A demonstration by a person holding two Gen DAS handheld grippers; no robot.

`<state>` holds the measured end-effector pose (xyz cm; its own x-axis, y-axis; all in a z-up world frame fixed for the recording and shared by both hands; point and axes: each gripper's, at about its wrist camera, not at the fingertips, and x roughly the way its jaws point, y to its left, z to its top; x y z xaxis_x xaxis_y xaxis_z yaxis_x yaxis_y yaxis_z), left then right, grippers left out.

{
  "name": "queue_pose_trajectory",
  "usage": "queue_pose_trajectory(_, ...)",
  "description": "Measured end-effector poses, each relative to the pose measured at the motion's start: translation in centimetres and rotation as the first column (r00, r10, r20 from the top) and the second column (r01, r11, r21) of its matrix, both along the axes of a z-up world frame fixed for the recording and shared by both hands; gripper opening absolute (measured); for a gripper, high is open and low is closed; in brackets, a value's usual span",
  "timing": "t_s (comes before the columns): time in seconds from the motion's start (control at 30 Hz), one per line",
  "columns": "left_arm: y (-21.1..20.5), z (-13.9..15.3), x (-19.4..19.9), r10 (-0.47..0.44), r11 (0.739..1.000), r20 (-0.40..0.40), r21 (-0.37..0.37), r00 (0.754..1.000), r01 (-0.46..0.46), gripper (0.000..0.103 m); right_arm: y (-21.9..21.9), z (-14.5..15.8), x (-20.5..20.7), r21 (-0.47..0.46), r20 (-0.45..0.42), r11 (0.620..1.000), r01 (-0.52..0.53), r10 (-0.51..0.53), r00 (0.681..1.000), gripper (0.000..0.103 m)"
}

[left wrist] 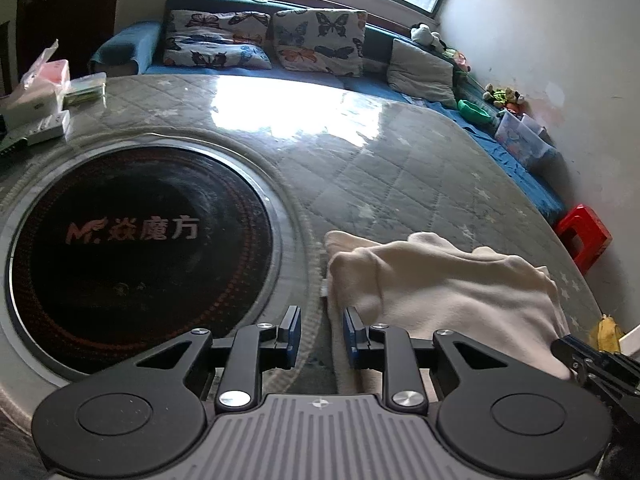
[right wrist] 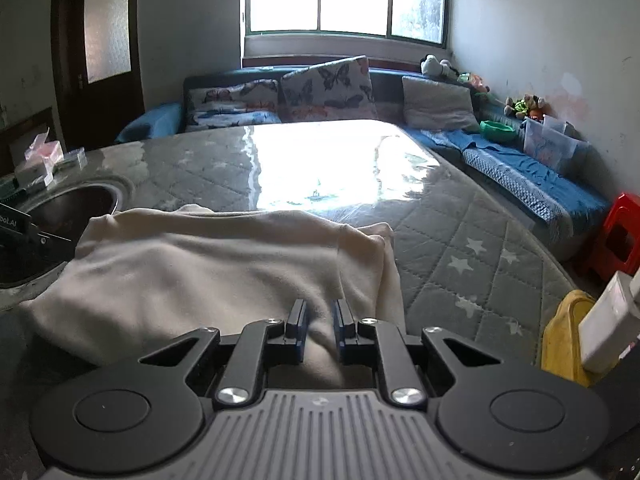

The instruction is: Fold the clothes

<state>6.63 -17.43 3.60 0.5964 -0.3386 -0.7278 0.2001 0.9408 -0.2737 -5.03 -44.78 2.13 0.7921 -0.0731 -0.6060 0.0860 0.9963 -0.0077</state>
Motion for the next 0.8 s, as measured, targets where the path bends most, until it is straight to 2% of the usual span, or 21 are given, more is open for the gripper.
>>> queue_pose_trajectory(0.2, 0.1, 0.5, 0.6, 0.001, 1.000, 0.007, -0.012, 1.000, -0.001, 0.025, 0.6, 1.3, 0.5, -0.006, 0.042, 1.000, -0.009, 0.009, 0.999, 0.013)
queue_pose_trajectory(0.5, -1.5, 0.0, 2.4, -0.016, 1.000, 0.004, 0.012, 1.000, 0.016, 0.026, 0.4, 0.4, 3.1, 0.006, 0.012, 1.000, -0.006, 0.006, 1.000, 0.013)
queue_pose_trajectory(0.6, -1.9, -0.3, 3.1, -0.019, 1.000, 0.001, 0.024, 1.000, 0.019, 0.035, 0.2, 0.6, 4.3, 0.007, 0.014, 1.000, -0.011, 0.010, 1.000, 0.013)
queue_pose_trajectory(0.7, -2.4, -0.4, 3.4, -0.030, 0.999, 0.014, 0.044, 0.999, 0.029, 0.037, 0.0, 0.3, 5.9, 0.015, 0.002, 1.000, -0.010, 0.009, 1.000, 0.013)
queue_pose_trajectory(0.8, -2.7, -0.8, 3.9, -0.033, 0.997, 0.017, 0.068, 0.999, 0.031, 0.045, -0.1, -0.3, 7.6, 0.025, -0.014, 1.000, -0.004, 0.004, 1.000, 0.014)
